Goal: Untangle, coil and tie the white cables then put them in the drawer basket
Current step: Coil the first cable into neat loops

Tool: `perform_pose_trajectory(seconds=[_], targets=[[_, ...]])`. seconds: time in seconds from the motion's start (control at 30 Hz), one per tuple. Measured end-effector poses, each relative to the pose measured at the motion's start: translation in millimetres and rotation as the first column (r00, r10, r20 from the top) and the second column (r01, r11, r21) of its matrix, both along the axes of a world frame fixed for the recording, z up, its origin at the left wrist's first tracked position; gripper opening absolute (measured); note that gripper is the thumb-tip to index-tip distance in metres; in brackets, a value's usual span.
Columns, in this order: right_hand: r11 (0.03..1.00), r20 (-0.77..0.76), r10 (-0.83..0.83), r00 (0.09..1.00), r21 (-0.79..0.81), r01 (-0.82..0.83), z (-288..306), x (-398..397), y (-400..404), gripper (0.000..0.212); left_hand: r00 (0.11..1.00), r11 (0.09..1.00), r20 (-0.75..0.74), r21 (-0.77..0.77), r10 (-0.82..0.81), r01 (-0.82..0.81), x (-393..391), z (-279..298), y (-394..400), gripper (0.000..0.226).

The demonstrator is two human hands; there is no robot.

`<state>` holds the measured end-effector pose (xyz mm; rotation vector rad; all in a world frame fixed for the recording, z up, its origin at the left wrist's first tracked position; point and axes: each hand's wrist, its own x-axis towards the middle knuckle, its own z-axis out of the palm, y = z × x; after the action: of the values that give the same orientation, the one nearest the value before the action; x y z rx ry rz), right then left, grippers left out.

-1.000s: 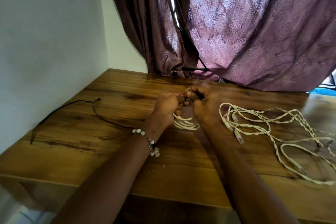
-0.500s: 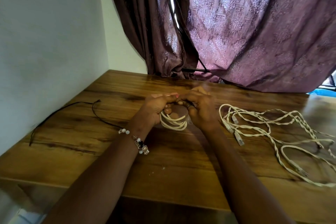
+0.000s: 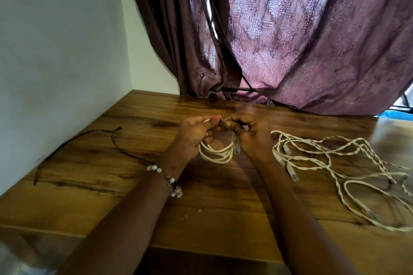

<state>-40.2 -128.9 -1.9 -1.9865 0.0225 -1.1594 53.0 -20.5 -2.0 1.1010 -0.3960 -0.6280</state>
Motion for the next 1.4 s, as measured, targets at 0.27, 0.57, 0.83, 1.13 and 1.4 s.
perform_pose_trajectory(seconds=[0.27,0.57,0.83,1.13,1.4], targets=[[0.848,0.125,-0.163,0.979,-0.489,0.204,-10,9,-2,0.017,0.995,0.999,-0.099,-0.043,-0.015,0.01,4,3,3,0.015],[0.703,0.09,0.362,0.928,0.628,-0.335,6,-3,7,0.021,0.989,0.992,0.132,-0.12,0.061,-0.045,0,8,6,0.016],[0.482,-0.029,0.444,0.895,0.85,-0.211,12,-5,7,0.04,0.748,0.987,0.651,-0.01,0.127,-0.158,2,3,11,0.016],[0.197,0.023,0.603,0.798,0.964,-0.177,14,-11,5,0.052,0.135,0.944,0.972,-0.145,0.192,-0.295,5,-1,7,0.02],[0.091,0.055,0.523,0.851,0.989,-0.119,10,-10,9,0.05,0.093,0.94,0.974,-0.172,0.208,-0.294,6,-4,6,0.026]])
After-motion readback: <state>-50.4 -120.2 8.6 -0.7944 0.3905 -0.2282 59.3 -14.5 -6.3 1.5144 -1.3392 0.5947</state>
